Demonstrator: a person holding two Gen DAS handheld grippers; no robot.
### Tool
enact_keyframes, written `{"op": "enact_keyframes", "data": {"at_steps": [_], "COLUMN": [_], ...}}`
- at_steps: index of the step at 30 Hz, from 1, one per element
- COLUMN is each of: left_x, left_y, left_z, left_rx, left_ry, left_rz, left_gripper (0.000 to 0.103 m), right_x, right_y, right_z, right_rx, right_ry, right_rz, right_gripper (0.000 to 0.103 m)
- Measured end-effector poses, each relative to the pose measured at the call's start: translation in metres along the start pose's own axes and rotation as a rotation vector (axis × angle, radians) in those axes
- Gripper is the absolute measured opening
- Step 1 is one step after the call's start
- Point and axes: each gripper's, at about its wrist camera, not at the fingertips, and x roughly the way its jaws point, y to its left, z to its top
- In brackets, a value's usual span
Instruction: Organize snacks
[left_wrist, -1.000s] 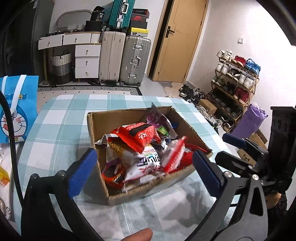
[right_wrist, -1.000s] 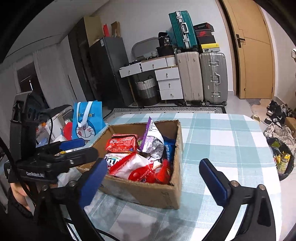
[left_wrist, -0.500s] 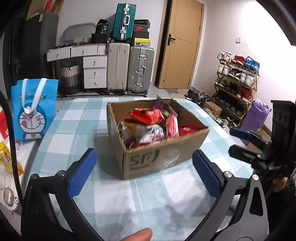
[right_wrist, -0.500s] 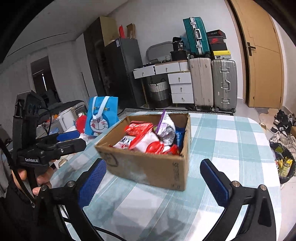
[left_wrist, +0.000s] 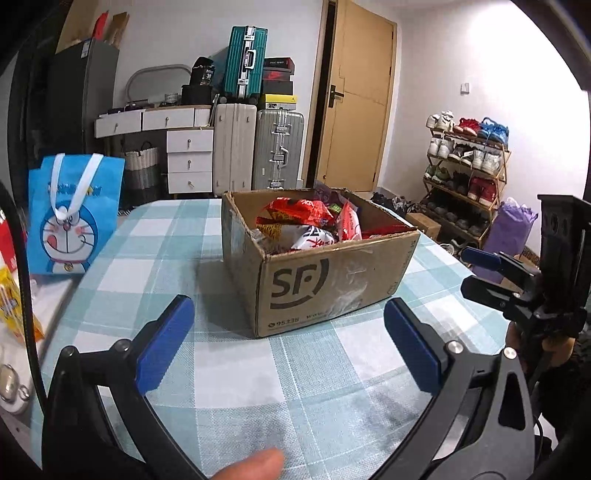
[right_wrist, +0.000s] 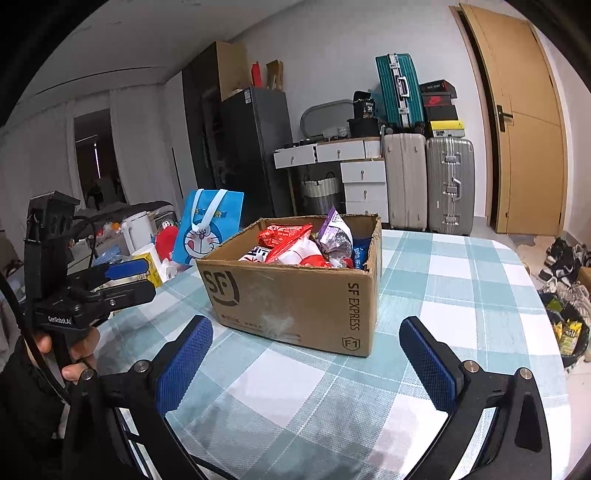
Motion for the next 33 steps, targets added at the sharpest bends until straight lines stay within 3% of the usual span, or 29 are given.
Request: {"op": "enact_keyframes", "data": {"at_steps": [21,30,33], "left_x": [0.018,0.016,0.016], "left_y": [0.001,0.004,0.003], "left_z": [-0.015,-0.017,-0.017], "left_rx": [-0.014,-0.023,-0.02], "left_ry": [-0.046,-0.049,-0.05], "left_rz": [-0.016,-0.017,-0.014], "left_gripper": [0.102,0.102,0.102], "right_x": [-0.004,-0.003,-0.003], "right_y": [-0.001,0.022,0.019], "right_z": [-0.004,-0.008,-0.008], "right_rx": [0.005,-0.115,-0.1], "right_ry": [-0.065,-0.066,-0.069], "right_rz": [-0.023,-0.074,-0.072], "right_gripper": [0.103,0.103,0.103]}}
